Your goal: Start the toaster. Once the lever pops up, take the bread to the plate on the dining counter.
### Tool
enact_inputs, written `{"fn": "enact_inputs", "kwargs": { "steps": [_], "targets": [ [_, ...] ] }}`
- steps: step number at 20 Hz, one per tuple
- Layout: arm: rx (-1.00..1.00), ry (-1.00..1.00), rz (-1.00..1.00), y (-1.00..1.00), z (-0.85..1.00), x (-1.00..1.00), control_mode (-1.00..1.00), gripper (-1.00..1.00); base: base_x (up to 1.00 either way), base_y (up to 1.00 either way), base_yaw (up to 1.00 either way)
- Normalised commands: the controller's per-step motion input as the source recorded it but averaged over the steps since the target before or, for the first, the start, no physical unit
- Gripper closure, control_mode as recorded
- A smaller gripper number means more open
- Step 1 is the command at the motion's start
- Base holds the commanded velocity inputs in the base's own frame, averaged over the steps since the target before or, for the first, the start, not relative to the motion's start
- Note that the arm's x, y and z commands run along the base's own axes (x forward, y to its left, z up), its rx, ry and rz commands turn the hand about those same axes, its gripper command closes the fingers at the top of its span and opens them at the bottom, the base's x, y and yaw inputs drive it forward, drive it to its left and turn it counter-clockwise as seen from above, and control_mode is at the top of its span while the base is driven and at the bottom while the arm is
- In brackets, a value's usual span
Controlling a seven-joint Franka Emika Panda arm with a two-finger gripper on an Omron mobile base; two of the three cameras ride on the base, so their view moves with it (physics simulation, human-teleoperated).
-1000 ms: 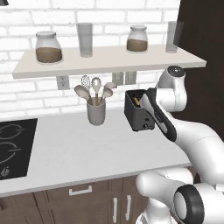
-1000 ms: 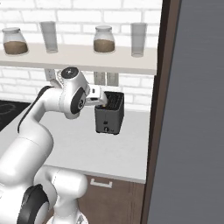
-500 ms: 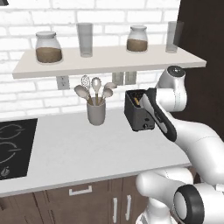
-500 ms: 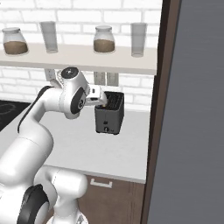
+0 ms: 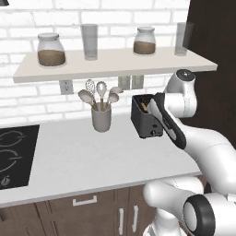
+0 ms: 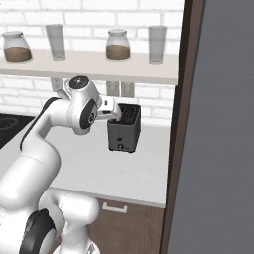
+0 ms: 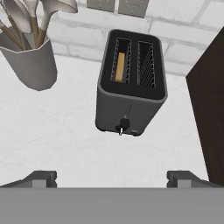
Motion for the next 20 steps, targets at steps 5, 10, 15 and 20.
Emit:
{"fn": "enact_inputs", "kwargs": {
  "steps": [5,10,15,20],
  "targets": [
    [0.0,0.0,0.0,0.0,0.0,0.0,-1.0,-1.0,0.0,0.0,0.0],
    [0.0,0.0,0.0,0.0,0.0,0.0,-1.0,-1.0,0.0,0.0,0.0],
    [0.0,0.0,0.0,0.0,0.0,0.0,-1.0,-1.0,0.0,0.0,0.0],
    [0.0,0.0,0.0,0.0,0.0,0.0,-1.0,-1.0,0.0,0.0,0.0]
  ]
}}
